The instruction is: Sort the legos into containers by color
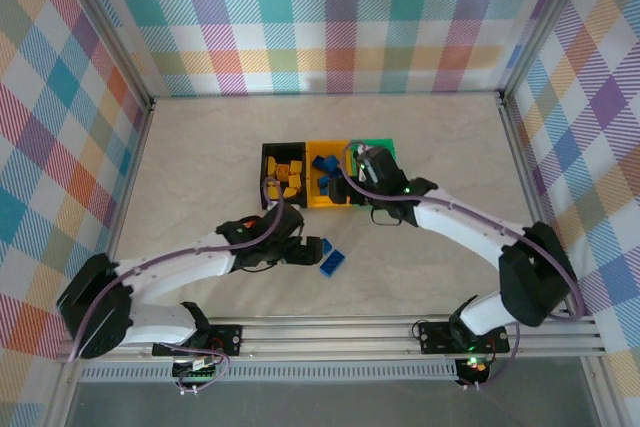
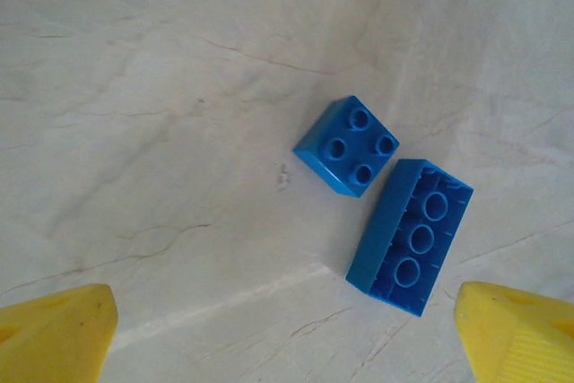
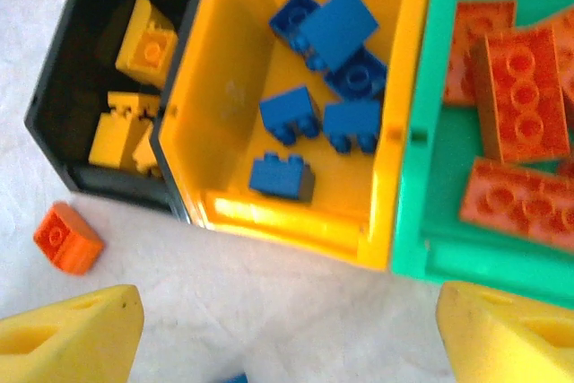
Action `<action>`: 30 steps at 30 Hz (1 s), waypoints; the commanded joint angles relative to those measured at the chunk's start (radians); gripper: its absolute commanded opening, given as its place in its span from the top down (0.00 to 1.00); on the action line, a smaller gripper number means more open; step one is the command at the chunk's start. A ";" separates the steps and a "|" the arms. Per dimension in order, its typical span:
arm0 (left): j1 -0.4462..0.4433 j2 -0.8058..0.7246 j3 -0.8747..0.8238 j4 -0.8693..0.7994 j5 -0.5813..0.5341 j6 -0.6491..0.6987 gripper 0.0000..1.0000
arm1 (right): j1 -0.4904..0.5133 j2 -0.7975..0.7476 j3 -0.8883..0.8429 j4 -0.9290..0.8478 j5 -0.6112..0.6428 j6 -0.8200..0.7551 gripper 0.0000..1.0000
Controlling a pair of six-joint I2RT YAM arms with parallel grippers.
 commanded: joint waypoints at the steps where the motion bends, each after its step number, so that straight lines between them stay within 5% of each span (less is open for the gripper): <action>1: -0.027 0.087 0.073 0.034 -0.025 0.075 0.04 | 0.006 -0.072 -0.069 0.041 -0.004 0.030 0.14; 15: 0.018 0.409 0.233 0.060 0.011 0.008 0.13 | 0.005 -0.217 -0.195 0.029 0.033 0.032 0.14; 27: 0.048 0.317 0.114 0.000 -0.030 -0.013 0.35 | 0.004 -0.256 -0.226 0.054 0.036 0.032 0.14; 30: 0.056 0.273 0.092 -0.010 -0.033 -0.011 0.34 | 0.004 -0.257 -0.225 0.054 0.035 0.032 0.14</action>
